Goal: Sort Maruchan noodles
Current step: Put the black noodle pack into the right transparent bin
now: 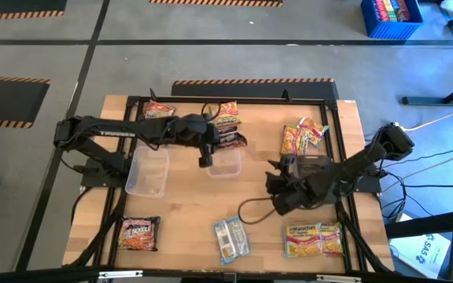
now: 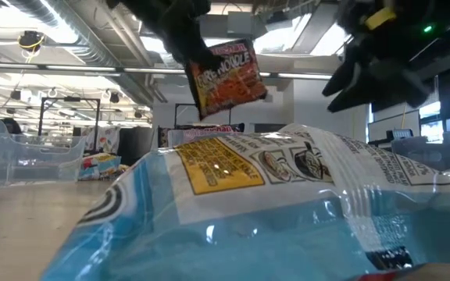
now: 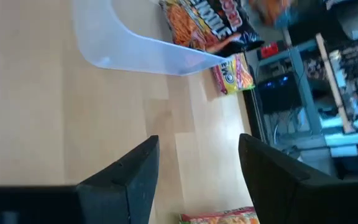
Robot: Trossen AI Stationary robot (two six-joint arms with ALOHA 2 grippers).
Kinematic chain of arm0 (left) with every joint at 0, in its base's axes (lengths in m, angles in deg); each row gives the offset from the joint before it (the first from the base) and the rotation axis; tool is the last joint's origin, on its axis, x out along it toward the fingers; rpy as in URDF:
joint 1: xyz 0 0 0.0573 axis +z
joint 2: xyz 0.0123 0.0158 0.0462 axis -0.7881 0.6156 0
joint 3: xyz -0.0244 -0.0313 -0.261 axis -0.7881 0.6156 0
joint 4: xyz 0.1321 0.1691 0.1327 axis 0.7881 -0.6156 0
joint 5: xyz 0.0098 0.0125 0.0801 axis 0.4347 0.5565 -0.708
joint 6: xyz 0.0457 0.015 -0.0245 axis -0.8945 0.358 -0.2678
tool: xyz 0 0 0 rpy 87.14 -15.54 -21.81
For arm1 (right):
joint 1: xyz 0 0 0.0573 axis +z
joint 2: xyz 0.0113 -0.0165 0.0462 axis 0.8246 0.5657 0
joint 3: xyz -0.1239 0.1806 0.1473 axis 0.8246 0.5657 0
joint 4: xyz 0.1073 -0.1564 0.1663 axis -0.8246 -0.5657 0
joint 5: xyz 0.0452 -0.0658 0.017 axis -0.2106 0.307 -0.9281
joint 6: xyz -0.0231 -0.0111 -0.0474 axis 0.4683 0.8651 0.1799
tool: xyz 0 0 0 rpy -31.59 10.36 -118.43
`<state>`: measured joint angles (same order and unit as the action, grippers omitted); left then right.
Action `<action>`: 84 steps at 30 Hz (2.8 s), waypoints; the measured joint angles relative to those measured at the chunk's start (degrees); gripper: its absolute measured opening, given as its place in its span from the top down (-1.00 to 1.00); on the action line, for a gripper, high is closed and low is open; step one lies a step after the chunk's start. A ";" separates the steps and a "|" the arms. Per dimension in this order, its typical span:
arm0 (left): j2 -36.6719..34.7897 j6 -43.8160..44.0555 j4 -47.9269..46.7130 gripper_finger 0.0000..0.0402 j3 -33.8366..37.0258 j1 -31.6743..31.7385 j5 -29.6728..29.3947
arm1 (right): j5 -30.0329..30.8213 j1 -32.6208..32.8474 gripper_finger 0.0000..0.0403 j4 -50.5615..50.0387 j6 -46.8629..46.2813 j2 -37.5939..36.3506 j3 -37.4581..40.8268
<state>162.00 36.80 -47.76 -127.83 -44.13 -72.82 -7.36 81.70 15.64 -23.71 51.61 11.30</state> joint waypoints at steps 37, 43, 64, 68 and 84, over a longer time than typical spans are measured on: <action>14.65 -3.45 -8.71 0.28 -3.40 8.73 6.35 | -5.54 -8.57 0.00 30.30 5.90 0.09 13.96; 17.25 -2.17 -8.43 0.28 -3.40 8.73 5.59 | -7.22 -8.57 0.00 30.73 5.86 0.09 13.96; 17.66 -3.46 -12.37 -0.12 -6.37 8.47 -2.99 | -8.36 -8.57 0.00 30.86 5.86 0.09 13.96; 17.66 -3.47 -13.35 -0.12 -8.66 8.62 -3.43 | -8.36 -8.57 0.00 30.92 5.86 0.09 13.96; 17.57 0.01 -16.61 -0.13 -12.88 6.54 -13.37 | -8.34 -8.57 0.00 31.10 5.84 0.09 13.96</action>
<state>179.57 36.81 -64.37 -140.72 -37.59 -86.19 -15.70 73.13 46.74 -17.87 51.70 25.26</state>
